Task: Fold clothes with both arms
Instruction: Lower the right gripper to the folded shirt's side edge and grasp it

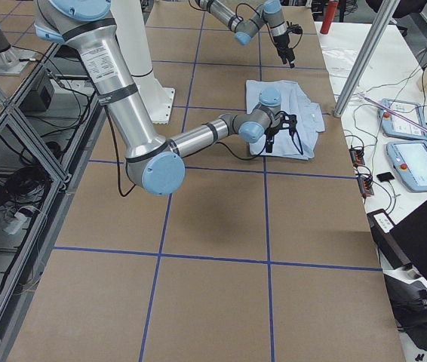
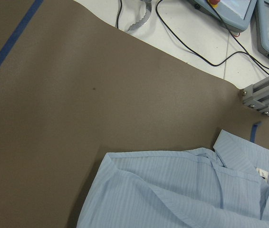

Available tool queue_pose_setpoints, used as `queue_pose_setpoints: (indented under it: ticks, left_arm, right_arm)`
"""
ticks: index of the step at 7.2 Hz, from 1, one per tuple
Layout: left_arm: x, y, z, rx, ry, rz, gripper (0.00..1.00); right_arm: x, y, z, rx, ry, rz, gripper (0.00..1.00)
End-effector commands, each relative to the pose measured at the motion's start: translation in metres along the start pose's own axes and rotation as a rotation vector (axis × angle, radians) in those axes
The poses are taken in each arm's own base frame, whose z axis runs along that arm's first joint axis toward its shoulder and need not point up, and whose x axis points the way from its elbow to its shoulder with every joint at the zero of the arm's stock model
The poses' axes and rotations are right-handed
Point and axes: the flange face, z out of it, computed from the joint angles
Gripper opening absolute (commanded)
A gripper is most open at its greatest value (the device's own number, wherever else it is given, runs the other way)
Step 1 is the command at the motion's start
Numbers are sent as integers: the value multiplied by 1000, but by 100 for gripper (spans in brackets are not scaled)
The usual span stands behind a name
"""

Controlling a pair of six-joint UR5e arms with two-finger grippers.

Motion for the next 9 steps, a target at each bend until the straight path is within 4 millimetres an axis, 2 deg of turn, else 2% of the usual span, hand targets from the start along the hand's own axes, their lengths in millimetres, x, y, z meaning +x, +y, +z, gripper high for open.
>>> queue_pose_setpoints:
  ticks: [1, 2, 3, 4, 5, 7, 8, 9]
  left_arm:
    - [1, 0, -3, 1, 6, -7, 100]
    - [2, 1, -6, 2, 13, -5, 100]
    - [1, 1, -7, 2, 13, -5, 100]
    - [1, 1, -7, 2, 13, -5, 100]
    - [1, 1, -7, 2, 13, -5, 100]
    - [-6, 3, -4, 0, 4, -7, 100]
    - [-12, 2, -2, 1, -3, -8, 100]
    - [-13, 2, -2, 1, -3, -5, 100]
  right_arm:
    - [-3, 45, 37, -40, 38, -39, 96]
    - [-7, 53, 46, -43, 47, -52, 95]
    - [-6, 54, 46, -45, 47, -54, 85]
    - [-2, 50, 43, -43, 48, -54, 55]
    - [5, 38, 34, -42, 40, -44, 43]
    - [7, 36, 32, -41, 40, -39, 31]
    - [8, 36, 33, -41, 41, -40, 15]
    - [9, 36, 33, -39, 41, -40, 3]
